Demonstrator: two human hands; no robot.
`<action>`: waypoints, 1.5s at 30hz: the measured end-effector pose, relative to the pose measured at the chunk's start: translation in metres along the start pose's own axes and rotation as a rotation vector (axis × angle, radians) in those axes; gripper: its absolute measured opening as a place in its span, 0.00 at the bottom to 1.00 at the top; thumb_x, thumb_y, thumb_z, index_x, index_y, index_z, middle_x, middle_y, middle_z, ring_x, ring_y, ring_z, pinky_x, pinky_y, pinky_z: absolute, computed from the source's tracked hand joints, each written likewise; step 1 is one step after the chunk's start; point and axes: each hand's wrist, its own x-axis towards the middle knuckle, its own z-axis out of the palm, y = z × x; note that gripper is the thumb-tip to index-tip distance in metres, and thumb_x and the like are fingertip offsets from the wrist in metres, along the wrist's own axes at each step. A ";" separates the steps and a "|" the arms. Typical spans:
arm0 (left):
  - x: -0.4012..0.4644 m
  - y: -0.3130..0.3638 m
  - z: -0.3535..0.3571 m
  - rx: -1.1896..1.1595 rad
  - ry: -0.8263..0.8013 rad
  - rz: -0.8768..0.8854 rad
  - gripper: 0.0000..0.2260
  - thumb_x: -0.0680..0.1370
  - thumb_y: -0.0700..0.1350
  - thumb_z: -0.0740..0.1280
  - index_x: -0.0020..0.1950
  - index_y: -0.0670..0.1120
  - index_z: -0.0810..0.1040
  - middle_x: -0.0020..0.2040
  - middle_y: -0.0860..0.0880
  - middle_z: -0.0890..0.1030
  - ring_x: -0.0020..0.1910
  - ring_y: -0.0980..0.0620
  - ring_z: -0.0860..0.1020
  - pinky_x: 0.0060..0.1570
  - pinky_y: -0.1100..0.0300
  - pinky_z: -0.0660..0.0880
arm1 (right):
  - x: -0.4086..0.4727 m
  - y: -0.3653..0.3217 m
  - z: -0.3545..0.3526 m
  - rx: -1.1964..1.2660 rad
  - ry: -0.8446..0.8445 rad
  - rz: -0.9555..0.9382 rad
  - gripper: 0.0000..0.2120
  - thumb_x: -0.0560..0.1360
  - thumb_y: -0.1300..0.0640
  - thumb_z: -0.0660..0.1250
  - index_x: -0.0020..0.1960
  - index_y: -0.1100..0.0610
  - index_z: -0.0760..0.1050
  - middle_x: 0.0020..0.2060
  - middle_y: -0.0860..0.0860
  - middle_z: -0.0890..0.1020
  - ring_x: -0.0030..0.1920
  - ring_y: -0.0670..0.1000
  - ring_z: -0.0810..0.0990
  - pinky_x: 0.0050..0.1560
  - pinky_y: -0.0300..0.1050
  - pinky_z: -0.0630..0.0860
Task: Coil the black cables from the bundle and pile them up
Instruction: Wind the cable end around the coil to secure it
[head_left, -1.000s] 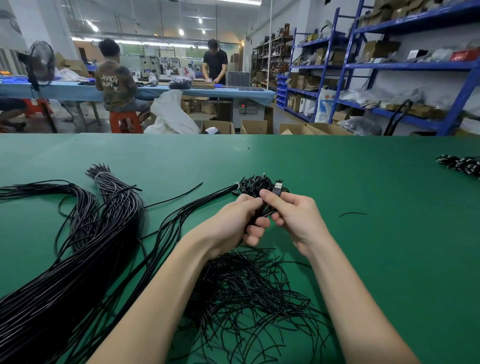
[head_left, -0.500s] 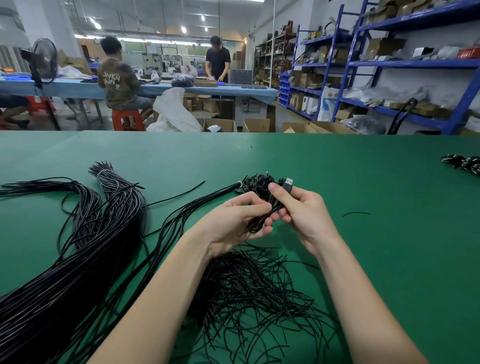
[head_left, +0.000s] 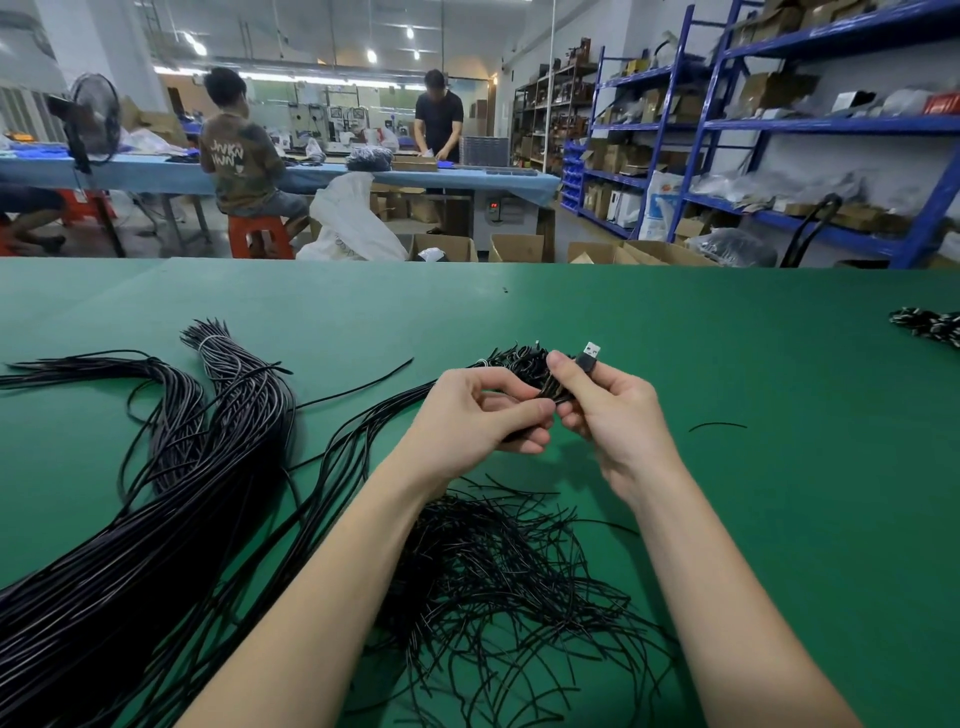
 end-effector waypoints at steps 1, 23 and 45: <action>0.001 -0.001 -0.001 -0.022 0.029 0.000 0.03 0.75 0.36 0.74 0.45 0.38 0.81 0.38 0.39 0.85 0.33 0.50 0.83 0.38 0.62 0.81 | 0.000 0.000 0.000 0.065 -0.030 0.033 0.08 0.77 0.55 0.73 0.45 0.60 0.83 0.32 0.50 0.83 0.27 0.44 0.77 0.32 0.33 0.76; 0.010 -0.020 -0.016 -0.634 0.352 -0.124 0.05 0.74 0.35 0.73 0.48 0.35 0.83 0.40 0.43 0.85 0.38 0.53 0.85 0.40 0.63 0.81 | -0.005 -0.003 -0.035 -0.893 -0.358 0.077 0.04 0.74 0.53 0.77 0.40 0.49 0.85 0.37 0.48 0.87 0.33 0.43 0.83 0.34 0.37 0.76; 0.002 -0.011 -0.008 -0.239 0.084 0.020 0.04 0.69 0.38 0.75 0.43 0.41 0.85 0.41 0.40 0.85 0.37 0.49 0.84 0.43 0.60 0.82 | -0.013 -0.012 -0.011 -0.055 -0.233 0.215 0.12 0.65 0.54 0.79 0.44 0.59 0.83 0.35 0.50 0.84 0.28 0.41 0.78 0.29 0.31 0.76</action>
